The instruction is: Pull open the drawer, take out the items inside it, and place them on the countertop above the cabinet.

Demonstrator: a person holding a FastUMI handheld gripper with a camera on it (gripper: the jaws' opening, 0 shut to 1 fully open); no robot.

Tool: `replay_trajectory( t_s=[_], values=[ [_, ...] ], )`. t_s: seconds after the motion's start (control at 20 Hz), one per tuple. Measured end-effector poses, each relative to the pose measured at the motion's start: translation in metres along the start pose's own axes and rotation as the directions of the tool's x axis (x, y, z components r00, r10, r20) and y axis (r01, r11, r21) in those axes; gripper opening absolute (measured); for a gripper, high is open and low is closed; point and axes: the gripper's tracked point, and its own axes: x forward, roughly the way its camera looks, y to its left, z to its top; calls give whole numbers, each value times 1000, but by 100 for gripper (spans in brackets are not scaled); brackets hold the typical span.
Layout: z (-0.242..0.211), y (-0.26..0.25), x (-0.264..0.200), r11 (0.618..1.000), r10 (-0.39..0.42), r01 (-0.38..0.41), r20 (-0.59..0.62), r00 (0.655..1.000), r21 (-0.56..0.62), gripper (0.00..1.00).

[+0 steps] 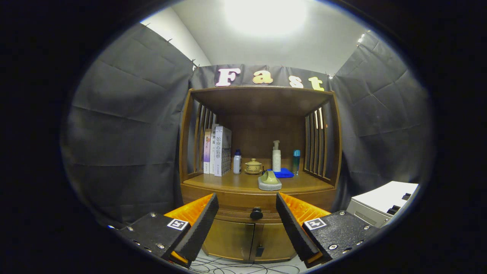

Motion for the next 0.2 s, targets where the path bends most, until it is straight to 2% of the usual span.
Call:
replay_trajectory(
  t_s=[0.2],
  values=[
    [0,-1,0,1000,2,-2,2,1000,3,95]
  ],
)
